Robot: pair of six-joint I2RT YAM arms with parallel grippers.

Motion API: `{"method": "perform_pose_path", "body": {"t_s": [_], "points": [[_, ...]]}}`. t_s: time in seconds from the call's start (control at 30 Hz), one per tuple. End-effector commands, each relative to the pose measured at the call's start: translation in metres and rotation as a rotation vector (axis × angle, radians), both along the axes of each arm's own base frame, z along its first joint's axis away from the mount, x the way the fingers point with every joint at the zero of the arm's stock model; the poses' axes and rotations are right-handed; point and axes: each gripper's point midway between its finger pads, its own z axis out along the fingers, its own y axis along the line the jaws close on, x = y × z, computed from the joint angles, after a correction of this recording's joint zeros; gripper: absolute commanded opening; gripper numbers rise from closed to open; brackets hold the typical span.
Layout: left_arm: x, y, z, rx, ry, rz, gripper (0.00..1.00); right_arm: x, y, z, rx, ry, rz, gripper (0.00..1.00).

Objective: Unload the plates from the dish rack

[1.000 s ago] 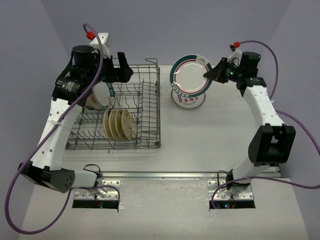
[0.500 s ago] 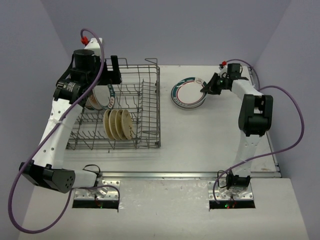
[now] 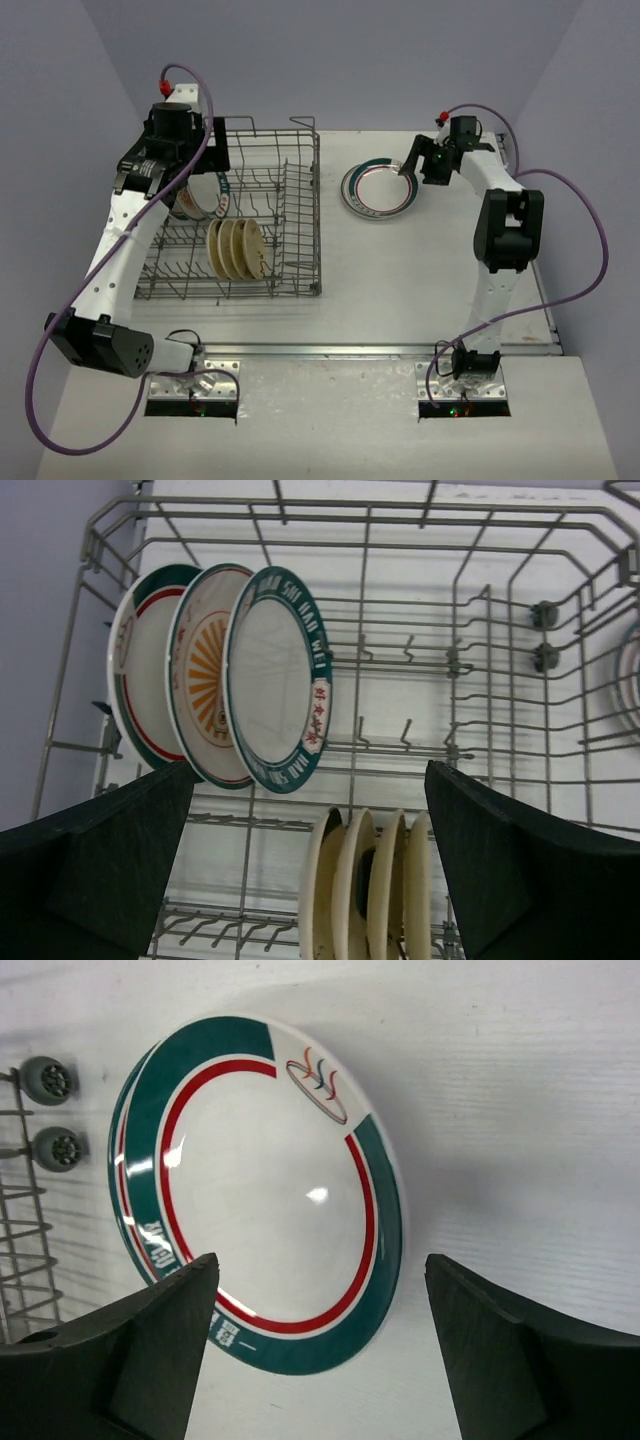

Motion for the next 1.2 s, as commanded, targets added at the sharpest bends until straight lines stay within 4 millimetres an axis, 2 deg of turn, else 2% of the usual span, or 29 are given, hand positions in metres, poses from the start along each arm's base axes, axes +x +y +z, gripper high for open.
{"method": "perform_pose_path", "body": {"t_s": [0.0,0.07,0.13,0.33,0.47,0.57,0.63,0.83,1.17], "points": [[0.005,0.039,-0.011,0.075,0.072,0.136,0.93,0.002,-0.008,0.057,-0.322,-0.198,0.054,0.93],[0.008,0.046,-0.024,0.067,0.115,0.151,0.90,-0.003,0.002,0.068,-0.395,-0.236,0.092,0.95],[0.010,0.051,-0.031,0.061,0.133,0.164,0.89,-0.009,0.004,0.077,-0.431,-0.255,0.105,0.98],[0.019,0.047,-0.043,0.038,0.165,0.140,0.83,-0.026,0.013,0.101,-0.406,-0.292,0.116,0.99],[0.024,0.047,-0.052,0.036,0.185,0.141,0.75,-0.038,0.017,0.126,-0.369,-0.342,0.105,0.99],[0.027,0.049,-0.057,0.031,0.199,0.151,0.67,-0.046,0.022,0.132,-0.336,-0.348,0.106,0.99],[0.032,0.047,-0.071,0.017,0.237,0.152,0.64,-0.051,0.023,0.139,-0.317,-0.358,0.103,0.99],[0.041,0.041,-0.102,-0.043,0.305,0.147,0.63,-0.059,0.029,0.154,-0.272,-0.381,0.101,0.99],[0.053,0.044,-0.139,-0.073,0.369,0.209,0.52,-0.069,0.034,0.157,-0.231,-0.378,0.102,0.99]]}}
